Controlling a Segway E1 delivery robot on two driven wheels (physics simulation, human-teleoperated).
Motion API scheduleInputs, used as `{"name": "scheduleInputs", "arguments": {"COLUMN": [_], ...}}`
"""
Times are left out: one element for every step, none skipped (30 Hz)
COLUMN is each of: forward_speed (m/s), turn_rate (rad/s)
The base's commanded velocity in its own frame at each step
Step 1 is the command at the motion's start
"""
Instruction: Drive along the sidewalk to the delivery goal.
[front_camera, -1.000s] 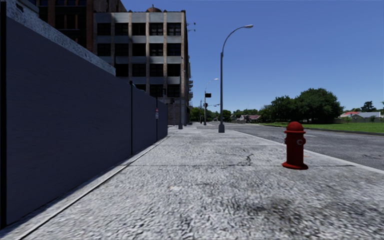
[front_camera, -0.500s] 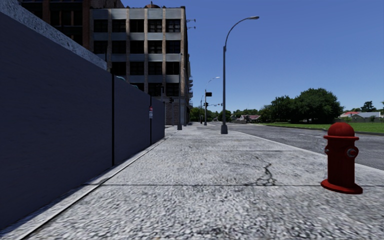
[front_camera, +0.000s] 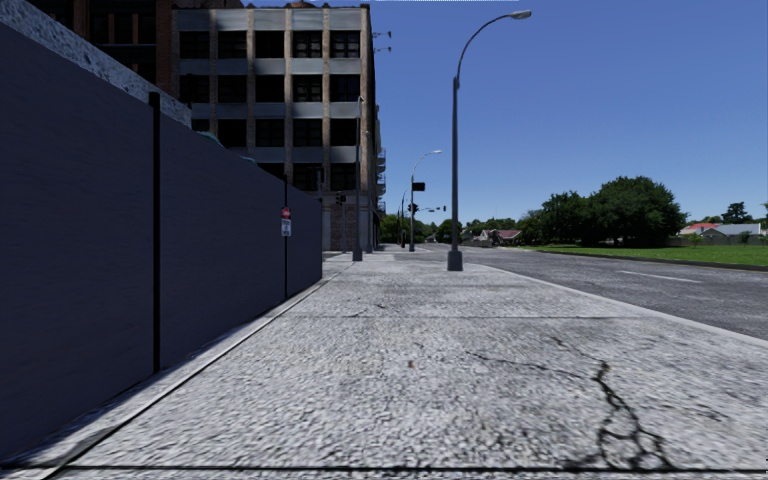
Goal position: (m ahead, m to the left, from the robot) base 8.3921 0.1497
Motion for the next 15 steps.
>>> {"name": "scheduleInputs", "arguments": {"forward_speed": [2.00, 2.00, 2.00, 2.00, 2.00, 2.00, 2.00, 2.00, 2.00, 2.00, 2.00, 2.00, 2.00, 2.00, 2.00], "turn_rate": [0.00, 0.00, 0.00, 0.00, 0.00, 0.00, 0.00, 0.00, 0.00, 0.00, 0.00, 0.00, 0.00, 0.00, 0.00]}}
